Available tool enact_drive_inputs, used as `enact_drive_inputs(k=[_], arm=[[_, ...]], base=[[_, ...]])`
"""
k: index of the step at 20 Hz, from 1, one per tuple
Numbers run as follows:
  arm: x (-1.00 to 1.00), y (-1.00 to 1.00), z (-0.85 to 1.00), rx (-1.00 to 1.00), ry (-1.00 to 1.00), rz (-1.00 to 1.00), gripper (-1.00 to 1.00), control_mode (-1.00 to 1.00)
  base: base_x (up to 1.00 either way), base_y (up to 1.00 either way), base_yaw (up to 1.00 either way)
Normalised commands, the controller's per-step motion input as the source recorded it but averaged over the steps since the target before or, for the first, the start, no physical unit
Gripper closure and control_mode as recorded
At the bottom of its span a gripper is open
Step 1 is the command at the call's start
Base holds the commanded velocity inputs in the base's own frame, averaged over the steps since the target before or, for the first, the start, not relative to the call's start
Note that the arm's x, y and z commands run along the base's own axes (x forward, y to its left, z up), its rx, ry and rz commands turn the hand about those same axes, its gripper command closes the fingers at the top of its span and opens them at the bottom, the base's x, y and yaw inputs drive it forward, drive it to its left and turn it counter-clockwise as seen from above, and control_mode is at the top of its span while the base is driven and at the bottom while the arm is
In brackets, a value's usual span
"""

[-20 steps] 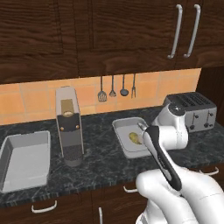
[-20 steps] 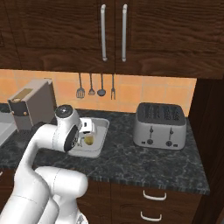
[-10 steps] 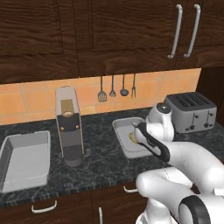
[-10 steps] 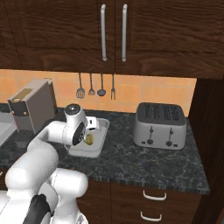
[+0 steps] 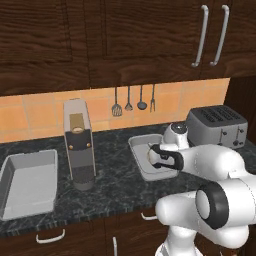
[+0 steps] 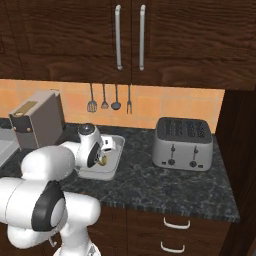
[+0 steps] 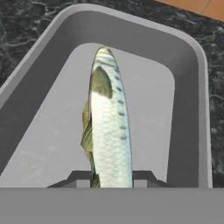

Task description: Place one potato and one fish in each tupperware on the nearby counter, to pack two identical lunches.

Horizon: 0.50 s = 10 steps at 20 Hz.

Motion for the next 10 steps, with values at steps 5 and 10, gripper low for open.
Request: enact_drive_inputs(k=[5, 10], arm=[[0.32, 0.0, -0.3, -0.01, 0.0, 0.0, 1.0, -1.0], [0.28, -0.07, -0.15, 0.0, 0.0, 0.0, 1.0, -1.0]], base=[[0.0, 0.0, 0.0], [0.0, 0.0, 0.0]])
